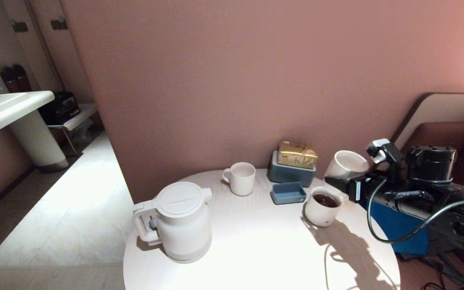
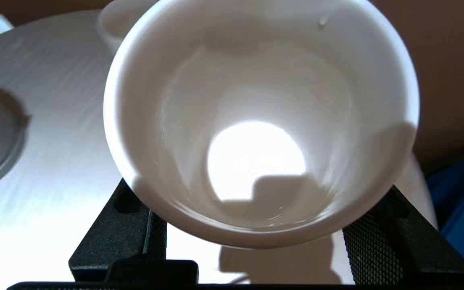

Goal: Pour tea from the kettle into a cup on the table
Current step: Put the cup down on the table

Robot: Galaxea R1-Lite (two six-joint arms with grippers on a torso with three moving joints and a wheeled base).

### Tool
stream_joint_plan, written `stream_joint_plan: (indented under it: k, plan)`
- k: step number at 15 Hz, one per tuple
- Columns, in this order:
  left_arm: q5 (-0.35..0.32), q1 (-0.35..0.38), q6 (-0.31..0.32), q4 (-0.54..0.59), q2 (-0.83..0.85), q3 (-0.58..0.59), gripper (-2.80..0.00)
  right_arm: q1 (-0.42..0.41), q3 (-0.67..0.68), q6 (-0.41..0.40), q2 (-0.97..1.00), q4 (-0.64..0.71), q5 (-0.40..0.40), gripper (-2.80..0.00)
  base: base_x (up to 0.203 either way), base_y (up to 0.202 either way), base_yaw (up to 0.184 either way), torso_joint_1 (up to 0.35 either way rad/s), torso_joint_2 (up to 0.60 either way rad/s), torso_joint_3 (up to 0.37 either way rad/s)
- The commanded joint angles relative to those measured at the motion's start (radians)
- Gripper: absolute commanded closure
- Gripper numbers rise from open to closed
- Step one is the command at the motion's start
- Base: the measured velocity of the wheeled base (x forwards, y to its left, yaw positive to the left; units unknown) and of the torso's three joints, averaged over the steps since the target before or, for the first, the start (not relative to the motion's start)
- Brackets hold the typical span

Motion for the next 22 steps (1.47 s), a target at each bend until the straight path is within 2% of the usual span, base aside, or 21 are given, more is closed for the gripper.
stream_joint_plan:
  k: [1,9,13,16,21,22]
  plan:
    - [0.000,0.000,0.000,0.000,0.000,0.000,0.00,0.017,0.051,0.011,-0.033,-0.005,0.004,0.00,0.000,0.000,0.000,0.000,0.00,0.000]
    - [0.000,0.000,0.001,0.000,0.001,-0.001,0.00,0.084,0.272,0.047,-0.091,-0.012,0.007,0.00,0.000,0.000,0.000,0.000,0.00,0.000]
    - [0.000,0.000,0.000,0.000,0.000,0.000,0.00,0.109,0.365,0.040,-0.033,-0.050,0.007,0.00,0.000,0.000,0.000,0.000,0.00,0.000]
    - [0.000,0.000,0.000,0.000,0.001,0.000,0.00,0.124,0.424,0.009,0.103,-0.190,-0.005,0.00,0.000,0.000,0.000,0.000,0.00,0.000]
    - [0.000,0.000,0.000,0.000,0.000,-0.001,0.00,0.177,0.542,-0.028,0.393,-0.700,-0.059,0.00,0.000,0.000,0.000,0.000,0.00,0.000]
    - [0.000,0.000,0.000,0.000,0.000,0.000,0.00,0.190,0.545,-0.030,0.405,-0.725,-0.071,0.00,0.000,0.000,0.000,0.000,0.00,0.000]
